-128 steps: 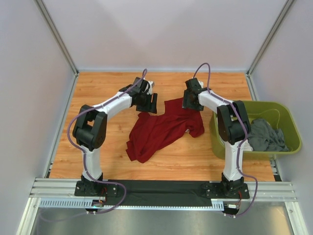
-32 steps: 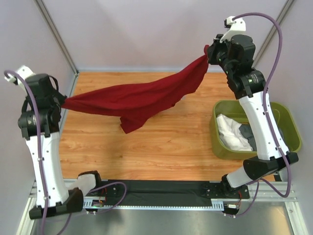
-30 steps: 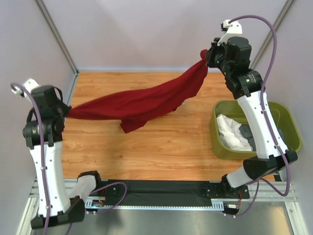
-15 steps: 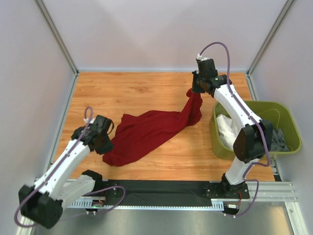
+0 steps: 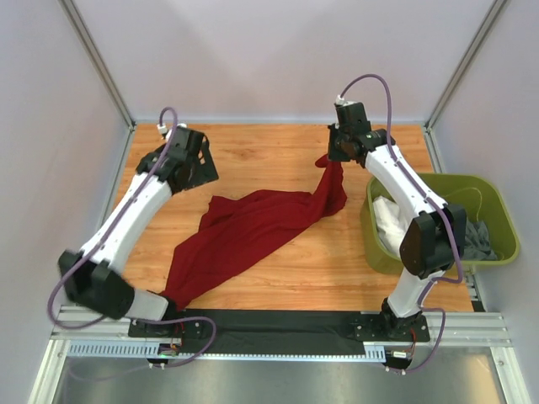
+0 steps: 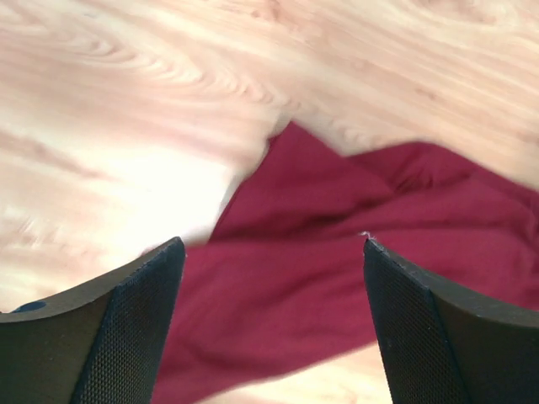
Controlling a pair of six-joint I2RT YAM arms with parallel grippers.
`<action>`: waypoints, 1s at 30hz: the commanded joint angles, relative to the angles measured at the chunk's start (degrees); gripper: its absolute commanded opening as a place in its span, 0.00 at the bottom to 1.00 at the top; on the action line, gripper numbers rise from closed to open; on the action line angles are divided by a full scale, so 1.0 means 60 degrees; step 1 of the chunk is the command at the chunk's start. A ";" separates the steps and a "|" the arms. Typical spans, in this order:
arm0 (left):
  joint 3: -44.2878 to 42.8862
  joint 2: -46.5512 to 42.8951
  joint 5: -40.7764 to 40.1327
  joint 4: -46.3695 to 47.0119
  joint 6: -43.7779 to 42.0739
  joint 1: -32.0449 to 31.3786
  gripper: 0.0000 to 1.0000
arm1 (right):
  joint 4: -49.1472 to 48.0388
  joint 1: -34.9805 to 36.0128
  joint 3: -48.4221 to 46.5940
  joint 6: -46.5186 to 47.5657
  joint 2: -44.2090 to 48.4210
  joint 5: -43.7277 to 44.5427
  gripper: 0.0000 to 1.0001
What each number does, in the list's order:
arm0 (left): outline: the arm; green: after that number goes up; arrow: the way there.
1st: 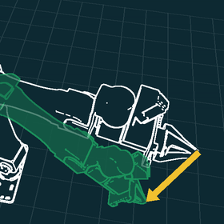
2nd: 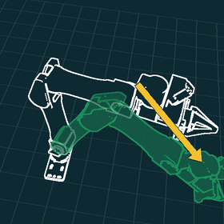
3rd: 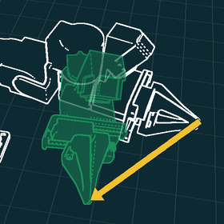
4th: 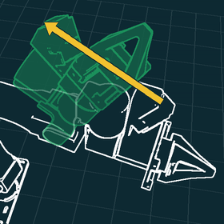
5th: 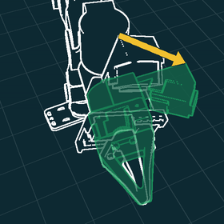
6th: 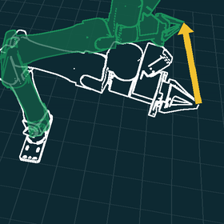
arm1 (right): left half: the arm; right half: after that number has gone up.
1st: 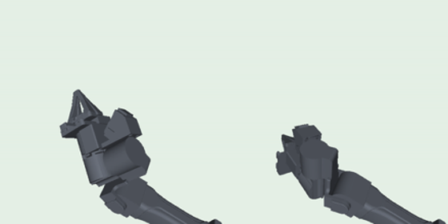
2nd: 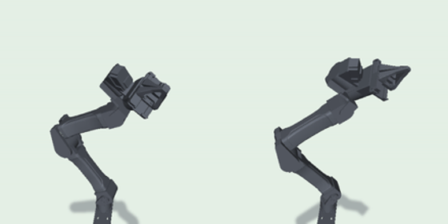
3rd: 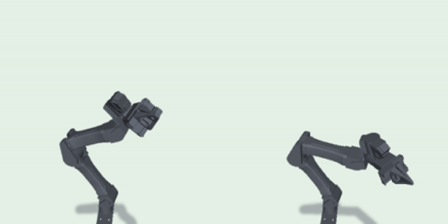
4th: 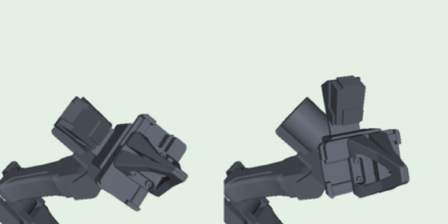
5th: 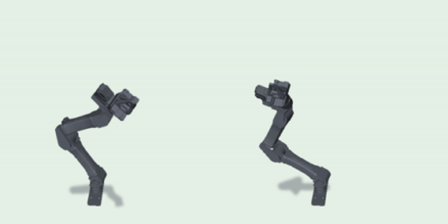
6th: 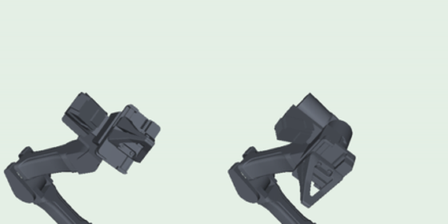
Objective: Fold and stack the t-shirts
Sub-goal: Flatten the tshirt out
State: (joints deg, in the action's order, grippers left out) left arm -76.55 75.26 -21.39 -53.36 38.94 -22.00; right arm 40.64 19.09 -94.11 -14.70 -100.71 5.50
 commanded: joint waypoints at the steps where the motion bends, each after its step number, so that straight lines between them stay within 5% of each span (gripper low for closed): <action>1: -0.0829 0.2636 0.1320 0.1204 -0.0865 0.0633 0.91 | -0.0153 0.0041 -0.0005 -0.0055 0.0217 0.0080 0.00; 13: -0.2664 0.6378 0.2114 0.1892 -0.0719 0.1015 0.85 | -0.0284 0.0011 0.0274 -0.0230 0.0086 -0.0066 0.00; 27: -0.1436 0.6776 0.2449 0.2448 -0.0396 0.1015 0.80 | -0.0153 0.0011 -0.0414 -0.0099 -0.0720 -0.0125 0.00; 30: -0.1159 0.6836 0.2627 0.2639 -0.0221 0.1015 0.70 | -0.0109 -0.0003 -0.0575 -0.0070 -0.0837 -0.0169 0.00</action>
State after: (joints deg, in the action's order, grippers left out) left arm -84.68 115.72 -7.46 -40.18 36.12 -15.99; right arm 40.66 19.09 -94.17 -15.20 -105.36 5.06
